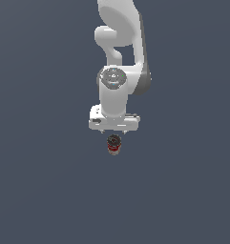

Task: Pick up the object and move it to a goal position.

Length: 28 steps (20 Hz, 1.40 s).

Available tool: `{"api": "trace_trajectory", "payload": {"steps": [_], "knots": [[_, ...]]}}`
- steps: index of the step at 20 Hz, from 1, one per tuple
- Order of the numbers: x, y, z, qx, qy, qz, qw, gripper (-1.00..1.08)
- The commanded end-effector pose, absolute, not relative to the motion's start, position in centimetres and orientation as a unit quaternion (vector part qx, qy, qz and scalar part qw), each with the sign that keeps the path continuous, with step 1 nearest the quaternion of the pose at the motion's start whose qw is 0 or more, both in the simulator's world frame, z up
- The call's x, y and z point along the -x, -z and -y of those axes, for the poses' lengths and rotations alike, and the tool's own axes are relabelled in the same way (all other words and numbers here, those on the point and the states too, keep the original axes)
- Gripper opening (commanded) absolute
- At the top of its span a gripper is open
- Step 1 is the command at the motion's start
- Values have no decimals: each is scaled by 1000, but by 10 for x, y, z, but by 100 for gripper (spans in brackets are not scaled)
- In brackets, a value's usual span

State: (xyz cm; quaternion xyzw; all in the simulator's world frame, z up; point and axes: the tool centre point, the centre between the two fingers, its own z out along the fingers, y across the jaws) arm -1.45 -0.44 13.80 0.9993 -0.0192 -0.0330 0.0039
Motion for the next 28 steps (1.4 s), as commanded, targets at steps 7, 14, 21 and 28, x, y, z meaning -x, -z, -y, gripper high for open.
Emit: {"api": "trace_trajectory", "payload": {"steps": [7,14,21,28], "knots": [[13,-142,-2,-999,32,4,1,100],[11,-147,-7,-999,31,-10,-1,100],[10,-145,-6,-1000,29,4,-1,100],[6,-141,-5,-998,23,52,0,100]]}}
